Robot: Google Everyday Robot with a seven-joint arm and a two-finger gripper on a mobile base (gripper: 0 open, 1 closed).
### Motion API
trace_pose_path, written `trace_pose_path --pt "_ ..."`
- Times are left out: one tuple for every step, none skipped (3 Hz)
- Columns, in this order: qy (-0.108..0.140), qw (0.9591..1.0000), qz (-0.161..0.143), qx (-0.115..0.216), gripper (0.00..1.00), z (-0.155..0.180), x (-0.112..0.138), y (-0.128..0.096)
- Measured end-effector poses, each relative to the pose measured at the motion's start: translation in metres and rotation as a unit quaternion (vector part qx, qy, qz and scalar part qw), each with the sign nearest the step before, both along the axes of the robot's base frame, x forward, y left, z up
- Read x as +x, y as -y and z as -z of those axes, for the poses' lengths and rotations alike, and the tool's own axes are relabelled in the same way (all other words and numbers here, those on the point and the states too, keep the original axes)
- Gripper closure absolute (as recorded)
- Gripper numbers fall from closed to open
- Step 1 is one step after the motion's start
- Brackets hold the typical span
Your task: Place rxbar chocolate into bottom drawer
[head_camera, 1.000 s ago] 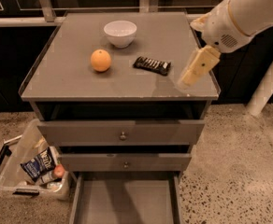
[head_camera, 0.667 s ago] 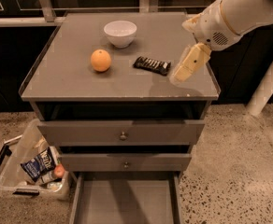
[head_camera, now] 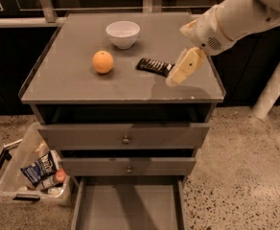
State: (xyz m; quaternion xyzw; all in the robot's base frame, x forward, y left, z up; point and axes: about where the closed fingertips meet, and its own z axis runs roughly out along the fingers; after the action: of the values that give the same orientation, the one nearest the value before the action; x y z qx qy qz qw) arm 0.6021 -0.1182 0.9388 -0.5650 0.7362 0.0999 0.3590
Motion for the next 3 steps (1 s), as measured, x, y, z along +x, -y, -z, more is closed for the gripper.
trace_pose_path --pt "-0.017 0.9991 0.014 0.036 0.0 0.028 0.032 -0.007" --pt "-0.042 0.9967 0.03 0.064 0.0 0.057 0.058 -0.011" --pt "-0.056 0.9941 0.043 0.083 0.0 0.079 0.082 -0.013"
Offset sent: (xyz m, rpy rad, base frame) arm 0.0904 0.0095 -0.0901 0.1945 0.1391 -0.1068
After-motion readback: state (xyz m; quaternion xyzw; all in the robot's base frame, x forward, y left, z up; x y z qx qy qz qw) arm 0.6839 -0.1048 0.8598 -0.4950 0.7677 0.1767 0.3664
